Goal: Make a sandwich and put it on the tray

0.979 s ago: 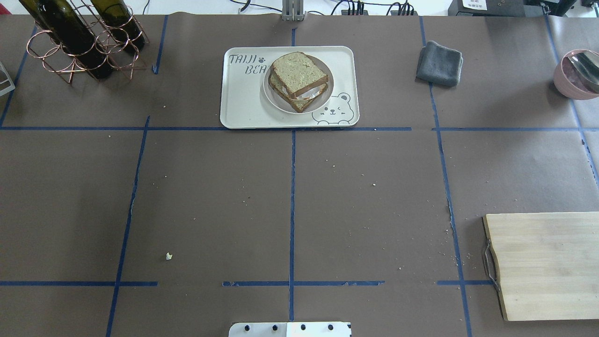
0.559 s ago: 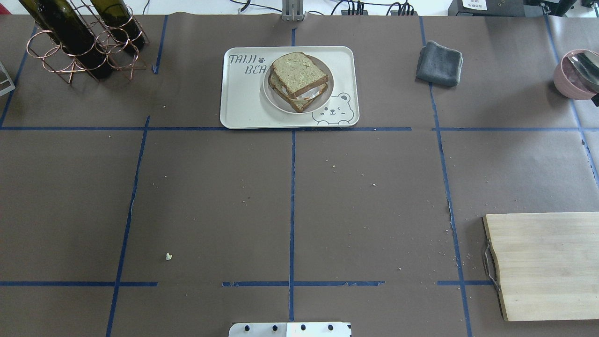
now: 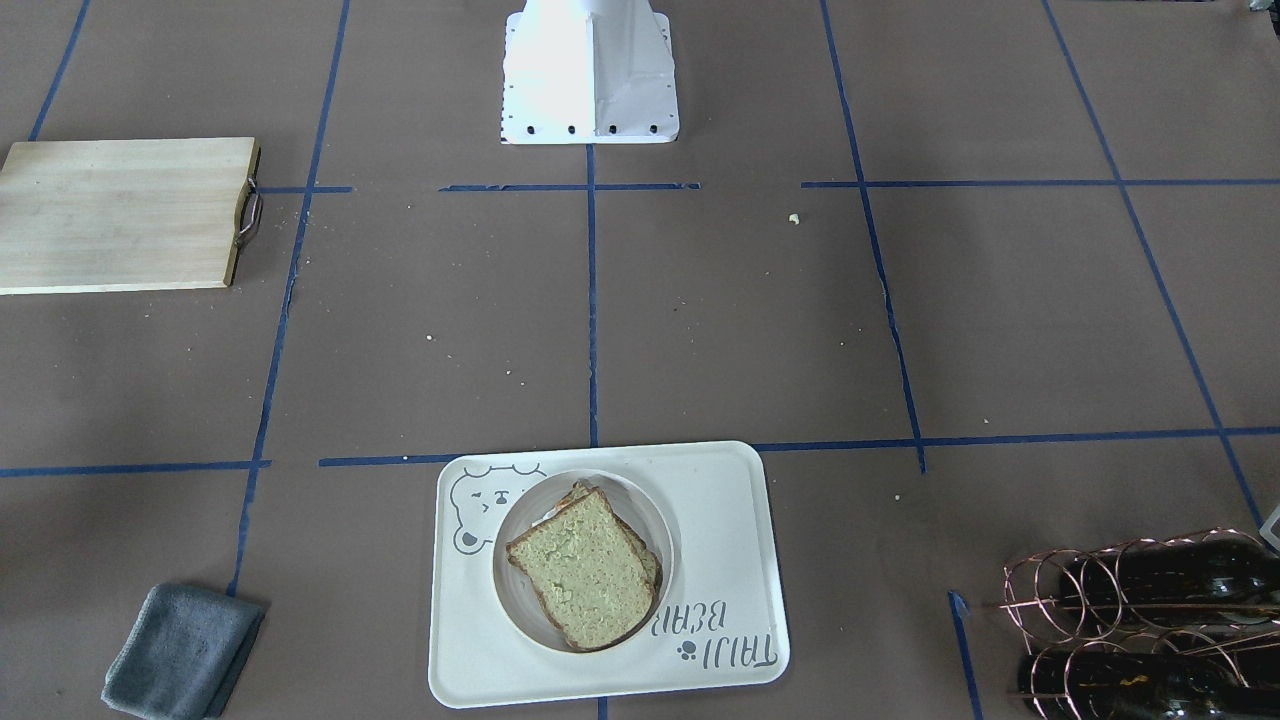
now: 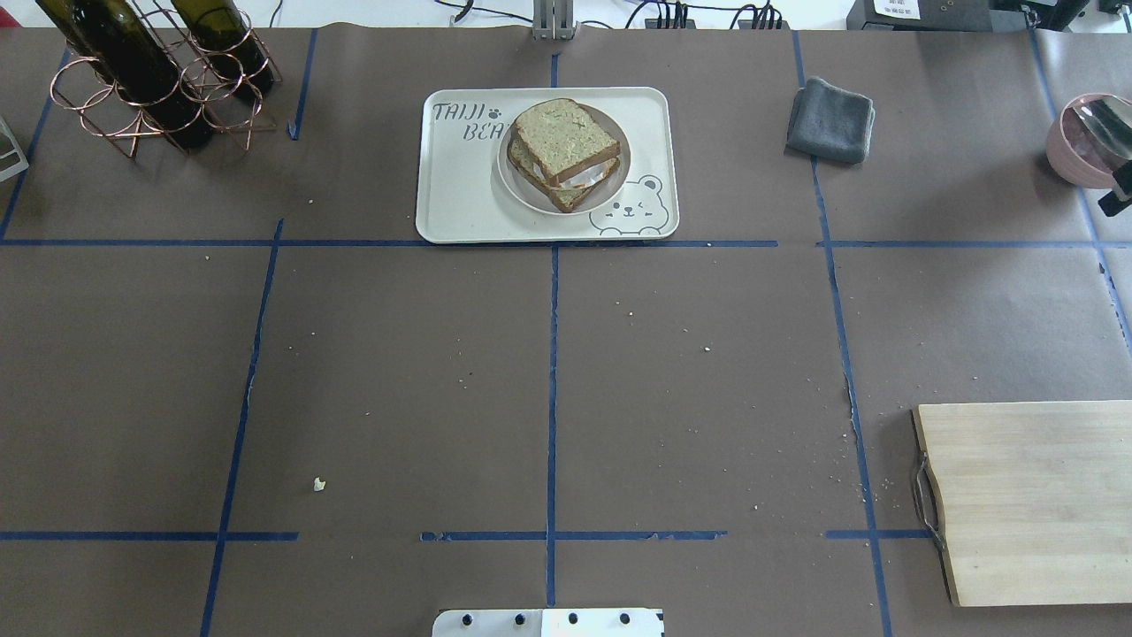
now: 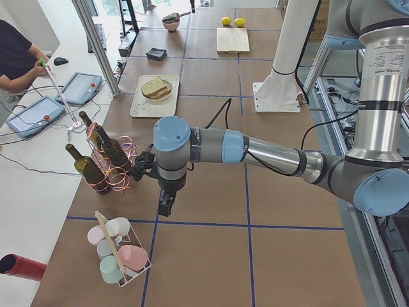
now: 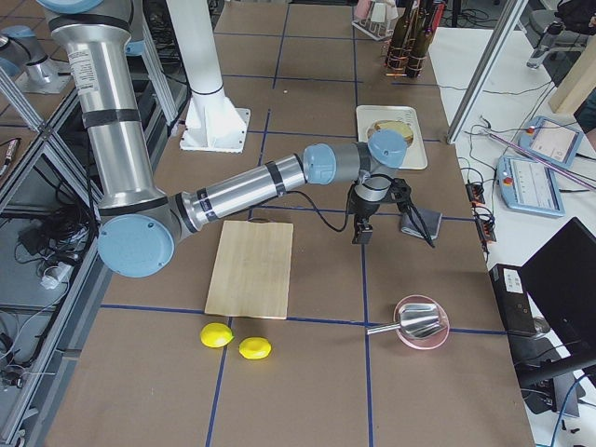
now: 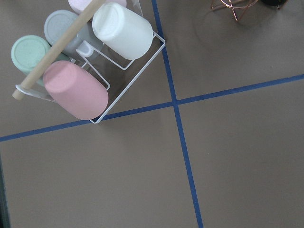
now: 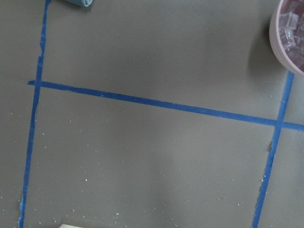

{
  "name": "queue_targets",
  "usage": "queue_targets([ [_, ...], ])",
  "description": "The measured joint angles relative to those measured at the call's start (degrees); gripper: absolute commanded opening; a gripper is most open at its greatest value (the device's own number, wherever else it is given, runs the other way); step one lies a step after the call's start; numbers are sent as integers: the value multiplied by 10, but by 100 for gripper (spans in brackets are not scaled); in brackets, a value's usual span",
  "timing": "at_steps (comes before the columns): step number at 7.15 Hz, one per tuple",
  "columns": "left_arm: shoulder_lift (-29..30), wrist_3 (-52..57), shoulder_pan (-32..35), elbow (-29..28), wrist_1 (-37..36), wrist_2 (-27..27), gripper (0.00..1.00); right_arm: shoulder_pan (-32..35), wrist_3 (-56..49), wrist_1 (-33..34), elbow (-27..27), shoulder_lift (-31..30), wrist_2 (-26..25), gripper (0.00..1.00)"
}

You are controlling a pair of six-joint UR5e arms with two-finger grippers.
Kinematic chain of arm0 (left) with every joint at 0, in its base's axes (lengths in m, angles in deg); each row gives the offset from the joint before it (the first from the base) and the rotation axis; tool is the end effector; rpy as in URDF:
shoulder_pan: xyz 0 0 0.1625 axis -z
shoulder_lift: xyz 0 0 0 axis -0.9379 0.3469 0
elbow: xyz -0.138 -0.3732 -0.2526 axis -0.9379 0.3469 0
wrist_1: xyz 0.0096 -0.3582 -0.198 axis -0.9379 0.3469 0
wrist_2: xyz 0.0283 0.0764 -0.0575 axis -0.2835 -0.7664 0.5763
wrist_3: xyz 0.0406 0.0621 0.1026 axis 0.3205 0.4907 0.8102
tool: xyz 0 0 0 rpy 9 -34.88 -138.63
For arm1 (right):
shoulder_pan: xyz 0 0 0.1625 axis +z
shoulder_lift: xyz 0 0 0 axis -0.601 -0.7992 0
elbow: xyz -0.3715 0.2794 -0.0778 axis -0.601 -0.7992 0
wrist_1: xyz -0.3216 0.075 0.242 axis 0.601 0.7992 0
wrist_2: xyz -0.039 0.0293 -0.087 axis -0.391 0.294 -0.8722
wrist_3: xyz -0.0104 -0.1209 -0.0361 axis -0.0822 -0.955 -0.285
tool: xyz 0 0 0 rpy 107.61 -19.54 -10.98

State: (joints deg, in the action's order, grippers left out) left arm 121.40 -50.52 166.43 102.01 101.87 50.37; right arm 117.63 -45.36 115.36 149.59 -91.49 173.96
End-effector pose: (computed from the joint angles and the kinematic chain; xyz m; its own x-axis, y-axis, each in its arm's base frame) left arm -0.1019 -0.4611 0.6409 0.7319 0.2027 -0.6506 -0.0927 0.9755 0.1996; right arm -0.0484 -0.5346 0.5786 0.6477 -0.1594 0.7450 0.1664 0.9839 0.0659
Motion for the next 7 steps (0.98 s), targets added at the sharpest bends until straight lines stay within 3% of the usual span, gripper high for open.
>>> queue_targets([
  [2,-5,1,-8,-6,0,2,100,45,-56,-1,-4,-28,40,100],
  [7,0,2,-51,-23,-5,6,100,59,-60,-3,-6,-39,48,100],
])
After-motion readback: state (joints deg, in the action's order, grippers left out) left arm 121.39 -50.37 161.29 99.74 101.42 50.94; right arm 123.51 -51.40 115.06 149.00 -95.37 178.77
